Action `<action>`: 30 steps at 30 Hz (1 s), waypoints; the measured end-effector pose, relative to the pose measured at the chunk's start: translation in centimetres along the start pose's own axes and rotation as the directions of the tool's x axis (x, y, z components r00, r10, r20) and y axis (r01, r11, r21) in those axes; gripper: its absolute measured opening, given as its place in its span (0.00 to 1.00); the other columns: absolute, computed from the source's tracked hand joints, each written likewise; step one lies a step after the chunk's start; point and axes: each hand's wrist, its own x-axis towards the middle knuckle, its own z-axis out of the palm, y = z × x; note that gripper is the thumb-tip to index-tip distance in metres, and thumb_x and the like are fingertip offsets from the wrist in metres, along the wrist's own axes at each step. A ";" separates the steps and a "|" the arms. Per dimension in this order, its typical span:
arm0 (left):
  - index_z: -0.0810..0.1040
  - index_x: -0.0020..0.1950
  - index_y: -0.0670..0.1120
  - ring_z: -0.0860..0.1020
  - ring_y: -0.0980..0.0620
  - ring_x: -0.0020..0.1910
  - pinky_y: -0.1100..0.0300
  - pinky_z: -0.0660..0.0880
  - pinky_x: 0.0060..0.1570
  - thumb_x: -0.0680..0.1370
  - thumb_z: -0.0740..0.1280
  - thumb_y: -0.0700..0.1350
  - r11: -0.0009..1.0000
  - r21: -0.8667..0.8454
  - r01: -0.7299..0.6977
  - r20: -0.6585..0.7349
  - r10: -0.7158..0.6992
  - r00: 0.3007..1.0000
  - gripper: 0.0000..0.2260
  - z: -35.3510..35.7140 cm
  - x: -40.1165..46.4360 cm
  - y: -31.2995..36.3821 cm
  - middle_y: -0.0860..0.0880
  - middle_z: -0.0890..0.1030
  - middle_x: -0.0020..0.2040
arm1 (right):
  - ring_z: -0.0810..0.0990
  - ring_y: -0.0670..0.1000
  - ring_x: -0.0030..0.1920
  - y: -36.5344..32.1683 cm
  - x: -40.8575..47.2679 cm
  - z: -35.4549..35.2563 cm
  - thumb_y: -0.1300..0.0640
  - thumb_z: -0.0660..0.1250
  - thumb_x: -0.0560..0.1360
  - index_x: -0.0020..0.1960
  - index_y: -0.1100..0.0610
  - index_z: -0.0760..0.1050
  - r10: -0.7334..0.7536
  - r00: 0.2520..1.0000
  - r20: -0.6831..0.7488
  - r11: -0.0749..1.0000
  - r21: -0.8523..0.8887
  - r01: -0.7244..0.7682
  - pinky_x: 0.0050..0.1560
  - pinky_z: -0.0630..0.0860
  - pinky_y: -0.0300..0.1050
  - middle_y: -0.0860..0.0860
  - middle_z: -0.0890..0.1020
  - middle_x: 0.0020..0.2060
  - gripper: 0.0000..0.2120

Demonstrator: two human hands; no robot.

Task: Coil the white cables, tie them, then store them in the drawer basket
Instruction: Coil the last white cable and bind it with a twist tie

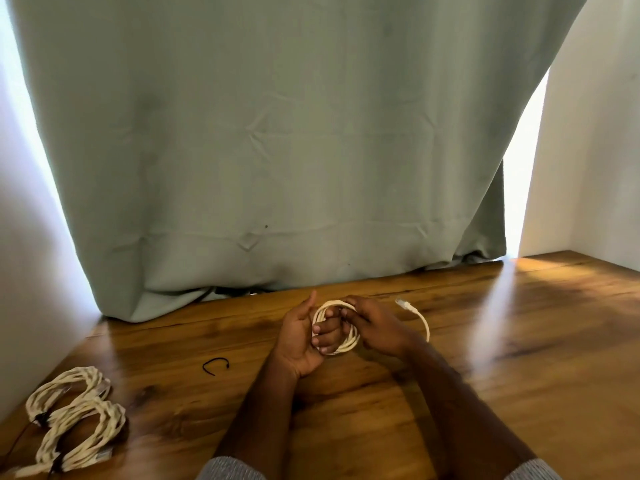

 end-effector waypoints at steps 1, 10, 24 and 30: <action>0.71 0.38 0.43 0.62 0.57 0.17 0.64 0.53 0.22 0.80 0.56 0.56 1.000 -0.007 -0.002 0.012 0.002 1.000 0.19 0.1 -0.1 0.0 0.52 0.64 0.22 | 0.76 0.40 0.30 -0.1 -0.1 0.0 0.58 0.58 0.85 0.54 0.63 0.76 0.052 0.999 0.014 0.995 0.085 -0.053 0.30 0.70 0.34 0.46 0.78 0.34 0.10; 0.71 0.33 0.45 0.57 0.59 0.15 0.67 0.50 0.18 0.80 0.57 0.57 0.990 0.134 0.036 -0.124 -0.019 0.992 0.21 0.4 -0.7 0.2 0.53 0.60 0.21 | 0.75 0.43 0.27 -0.5 -1.0 -0.5 0.50 0.59 0.85 0.54 0.50 0.81 0.058 0.998 0.021 0.984 0.166 -0.060 0.23 0.70 0.41 0.47 0.82 0.33 0.12; 0.75 0.43 0.39 0.58 0.60 0.16 0.66 0.54 0.18 0.81 0.56 0.55 0.939 -0.179 -0.295 -0.153 0.270 0.951 0.21 -1.3 -1.1 2.4 0.54 0.62 0.21 | 0.77 0.47 0.39 0.8 0.1 -0.3 0.48 0.57 0.84 0.45 0.45 0.75 0.029 0.996 0.084 0.877 -0.481 0.015 0.44 0.74 0.47 0.45 0.78 0.37 0.12; 0.79 0.53 0.32 0.63 0.59 0.21 0.66 0.61 0.22 0.80 0.58 0.53 0.929 -0.225 -0.295 -0.153 0.265 0.952 0.24 -1.7 -1.0 2.5 0.53 0.65 0.27 | 0.74 0.48 0.44 -0.2 0.1 0.3 0.45 0.54 0.84 0.54 0.53 0.78 0.020 0.994 0.110 0.770 -0.636 0.055 0.47 0.70 0.45 0.52 0.83 0.48 0.16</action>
